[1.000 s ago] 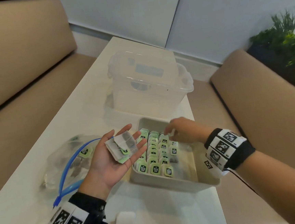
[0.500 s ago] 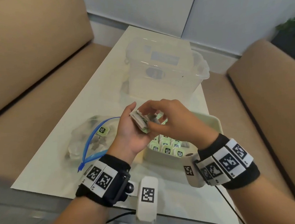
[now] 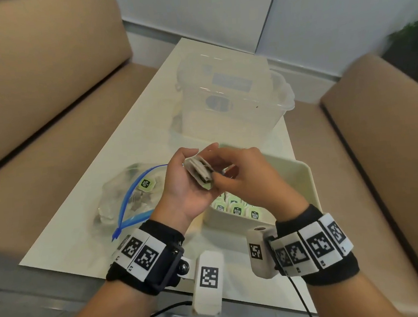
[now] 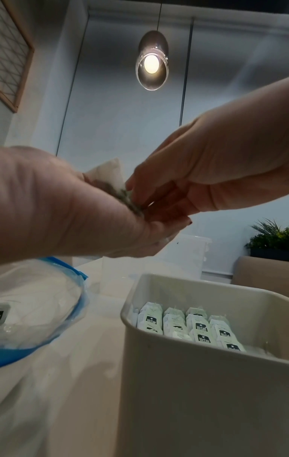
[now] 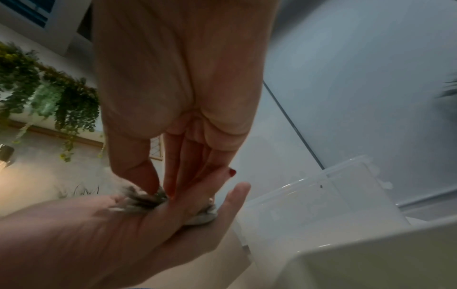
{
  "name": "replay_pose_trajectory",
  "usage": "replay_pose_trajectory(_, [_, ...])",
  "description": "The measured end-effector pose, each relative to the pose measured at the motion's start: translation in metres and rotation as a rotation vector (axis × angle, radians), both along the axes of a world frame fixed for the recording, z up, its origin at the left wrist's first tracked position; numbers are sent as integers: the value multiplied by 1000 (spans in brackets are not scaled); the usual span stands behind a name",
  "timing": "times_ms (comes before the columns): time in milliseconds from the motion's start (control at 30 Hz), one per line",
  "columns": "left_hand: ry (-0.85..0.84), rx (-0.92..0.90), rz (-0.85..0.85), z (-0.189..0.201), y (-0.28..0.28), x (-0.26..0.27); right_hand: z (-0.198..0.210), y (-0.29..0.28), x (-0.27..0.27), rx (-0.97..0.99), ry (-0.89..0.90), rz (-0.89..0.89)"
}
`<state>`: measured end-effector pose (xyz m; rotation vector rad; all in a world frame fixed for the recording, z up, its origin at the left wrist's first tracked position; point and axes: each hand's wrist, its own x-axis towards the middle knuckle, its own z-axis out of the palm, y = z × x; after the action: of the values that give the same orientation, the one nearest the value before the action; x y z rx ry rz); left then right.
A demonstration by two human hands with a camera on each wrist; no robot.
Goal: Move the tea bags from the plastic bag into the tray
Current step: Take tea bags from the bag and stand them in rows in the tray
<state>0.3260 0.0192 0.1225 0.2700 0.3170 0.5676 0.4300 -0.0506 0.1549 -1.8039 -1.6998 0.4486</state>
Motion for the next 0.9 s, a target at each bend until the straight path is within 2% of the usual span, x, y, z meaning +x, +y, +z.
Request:
replay_pose_trajectory(233, [5, -26, 12, -8, -4, -1, 1, -2, 1, 116, 110, -155])
replay_pose_trajectory(633, [30, 31, -142, -15, 0, -3, -4, -3, 5, 143, -27, -107])
replay_pose_trajectory(767, [61, 63, -136, -15, 0, -2, -5, -5, 10, 71, -60, -61])
replay_pose_trajectory(900, [153, 156, -112, -18, 1, 0, -2, -5, 10, -2, -13, -68])
